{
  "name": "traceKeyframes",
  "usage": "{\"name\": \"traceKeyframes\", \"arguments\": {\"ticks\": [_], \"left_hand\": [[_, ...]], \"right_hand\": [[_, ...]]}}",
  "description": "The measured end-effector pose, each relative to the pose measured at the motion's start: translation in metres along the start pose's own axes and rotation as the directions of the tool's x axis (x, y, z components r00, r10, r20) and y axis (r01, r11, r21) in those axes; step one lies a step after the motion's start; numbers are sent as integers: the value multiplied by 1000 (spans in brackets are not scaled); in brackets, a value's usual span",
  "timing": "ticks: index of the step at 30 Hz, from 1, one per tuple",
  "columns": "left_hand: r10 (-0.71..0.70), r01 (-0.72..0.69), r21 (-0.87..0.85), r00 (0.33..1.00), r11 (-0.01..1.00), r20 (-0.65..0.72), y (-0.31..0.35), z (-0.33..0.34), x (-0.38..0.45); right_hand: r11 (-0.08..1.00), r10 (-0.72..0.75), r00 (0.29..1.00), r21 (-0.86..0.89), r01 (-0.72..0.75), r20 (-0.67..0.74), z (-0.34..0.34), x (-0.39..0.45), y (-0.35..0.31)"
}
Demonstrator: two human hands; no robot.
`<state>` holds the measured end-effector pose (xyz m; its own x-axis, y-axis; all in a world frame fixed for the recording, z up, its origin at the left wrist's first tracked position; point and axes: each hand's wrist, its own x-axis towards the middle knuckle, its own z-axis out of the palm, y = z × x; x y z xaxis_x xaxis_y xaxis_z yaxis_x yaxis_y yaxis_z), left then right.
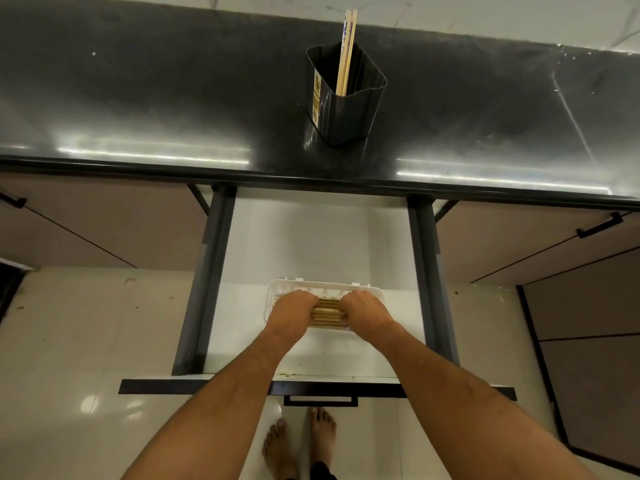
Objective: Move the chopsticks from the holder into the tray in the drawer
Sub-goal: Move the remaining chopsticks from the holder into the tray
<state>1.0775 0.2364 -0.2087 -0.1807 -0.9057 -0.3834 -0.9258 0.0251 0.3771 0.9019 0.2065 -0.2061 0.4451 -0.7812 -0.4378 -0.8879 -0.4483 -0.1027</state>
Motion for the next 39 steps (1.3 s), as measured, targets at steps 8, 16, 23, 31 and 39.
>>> {"name": "traceKeyframes", "arguments": {"ticks": [8, 16, 23, 31, 39], "left_hand": [[8, -17, -74, 993, 997, -117, -1, -1, 1], [-32, 22, -84, 993, 996, -112, -9, 3, 0], [5, -36, -108, 963, 993, -269, -13, 3, -3], [-294, -28, -431, 690, 902, -661, -9, -12, -13], [-839, 507, -816, 542, 277, 52, -22, -11, -12]], "right_hand": [[997, 0, 995, -79, -9, -105, 2, -4, 7], [996, -24, 994, -86, 15, -102, 5, 1, 8], [997, -35, 972, 66, 51, -233, 7, -8, 14], [721, 576, 631, 687, -92, -520, -5, -26, 20], [-37, 841, 469, 894, -447, 269, 10, -27, 29]]}}
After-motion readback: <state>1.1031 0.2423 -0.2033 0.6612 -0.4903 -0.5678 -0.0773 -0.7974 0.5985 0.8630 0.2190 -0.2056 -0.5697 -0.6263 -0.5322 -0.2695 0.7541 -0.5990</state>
